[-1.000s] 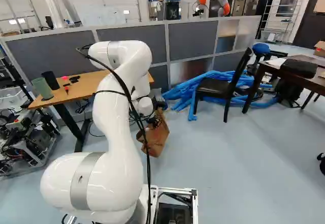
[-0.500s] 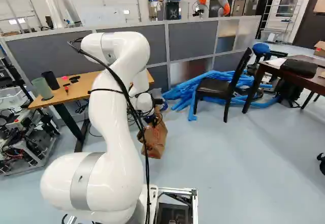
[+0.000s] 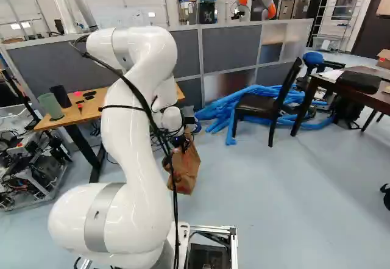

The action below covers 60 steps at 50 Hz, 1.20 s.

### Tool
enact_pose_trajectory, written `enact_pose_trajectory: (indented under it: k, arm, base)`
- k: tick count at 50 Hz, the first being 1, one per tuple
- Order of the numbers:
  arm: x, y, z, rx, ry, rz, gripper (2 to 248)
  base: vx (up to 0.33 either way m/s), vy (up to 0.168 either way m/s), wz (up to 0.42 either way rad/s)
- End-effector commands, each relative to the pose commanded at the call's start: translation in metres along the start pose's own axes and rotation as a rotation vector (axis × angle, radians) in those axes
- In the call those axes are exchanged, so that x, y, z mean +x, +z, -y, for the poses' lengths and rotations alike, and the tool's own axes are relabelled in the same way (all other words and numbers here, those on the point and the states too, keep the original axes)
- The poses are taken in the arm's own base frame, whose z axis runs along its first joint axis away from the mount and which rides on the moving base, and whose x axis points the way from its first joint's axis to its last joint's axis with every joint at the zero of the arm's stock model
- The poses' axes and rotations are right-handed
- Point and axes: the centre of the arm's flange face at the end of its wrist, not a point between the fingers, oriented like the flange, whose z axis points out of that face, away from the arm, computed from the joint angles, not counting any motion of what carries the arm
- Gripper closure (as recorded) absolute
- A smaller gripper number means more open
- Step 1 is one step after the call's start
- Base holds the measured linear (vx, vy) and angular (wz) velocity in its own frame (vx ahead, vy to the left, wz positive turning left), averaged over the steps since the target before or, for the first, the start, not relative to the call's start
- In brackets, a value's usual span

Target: Pick up the bag on the ground and place it on the table

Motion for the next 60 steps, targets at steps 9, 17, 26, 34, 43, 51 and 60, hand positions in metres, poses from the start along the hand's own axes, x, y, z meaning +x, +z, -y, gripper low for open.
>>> enact_pose_trajectory:
  k: [9,17,26,34,43,51,60]
  arm:
    - [-0.004,-0.014,0.0,-0.001,0.0,0.027,229]
    - [-0.008,-0.026,0.0,-0.002,0.0,0.048,229]
    - [-0.013,-0.04,-0.001,-0.002,0.0,0.067,229]
    - [-0.016,-0.052,-0.001,-0.002,0.0,0.072,229]
    - [-0.017,-0.066,-0.001,-0.001,0.0,0.058,229]
    - [-0.019,-0.078,-0.001,0.0,0.0,0.042,229]
    - [-0.02,-0.092,-0.001,0.001,0.0,0.024,229]
  base:
    - [0.0,0.0,0.0]
    - [0.0,0.0,0.0]
    - [0.0,0.0,0.0]
    - [0.0,0.0,0.0]
    - [0.0,0.0,0.0]
    - [0.0,0.0,0.0]
    - [0.0,0.0,0.0]
